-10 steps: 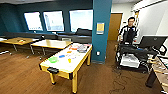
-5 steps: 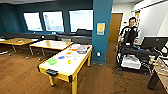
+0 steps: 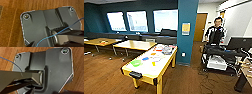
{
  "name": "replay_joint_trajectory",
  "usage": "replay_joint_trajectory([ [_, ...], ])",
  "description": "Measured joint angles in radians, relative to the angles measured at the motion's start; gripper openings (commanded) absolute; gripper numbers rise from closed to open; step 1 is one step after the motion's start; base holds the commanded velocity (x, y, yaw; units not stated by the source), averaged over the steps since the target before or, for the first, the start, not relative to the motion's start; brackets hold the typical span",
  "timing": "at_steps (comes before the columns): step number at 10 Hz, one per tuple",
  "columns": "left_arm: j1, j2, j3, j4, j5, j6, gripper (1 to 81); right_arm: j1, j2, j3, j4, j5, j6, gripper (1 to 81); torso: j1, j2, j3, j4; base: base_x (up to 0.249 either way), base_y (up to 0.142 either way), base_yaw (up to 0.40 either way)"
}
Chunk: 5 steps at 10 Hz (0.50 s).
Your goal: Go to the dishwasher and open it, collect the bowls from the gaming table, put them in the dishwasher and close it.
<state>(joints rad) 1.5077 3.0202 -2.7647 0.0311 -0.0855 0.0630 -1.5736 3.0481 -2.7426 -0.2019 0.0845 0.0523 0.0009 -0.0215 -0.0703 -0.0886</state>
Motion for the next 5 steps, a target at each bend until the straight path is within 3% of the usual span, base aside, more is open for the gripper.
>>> replay_joint_trajectory([
  [5,0.000,0.000,0.000,0.000,0.000,0.000,81.1,-0.003,0.001,0.000,0.000,0.001,0.000,81.1,0.000,0.000,0.000,0.000,0.101,0.084,0.000],
])
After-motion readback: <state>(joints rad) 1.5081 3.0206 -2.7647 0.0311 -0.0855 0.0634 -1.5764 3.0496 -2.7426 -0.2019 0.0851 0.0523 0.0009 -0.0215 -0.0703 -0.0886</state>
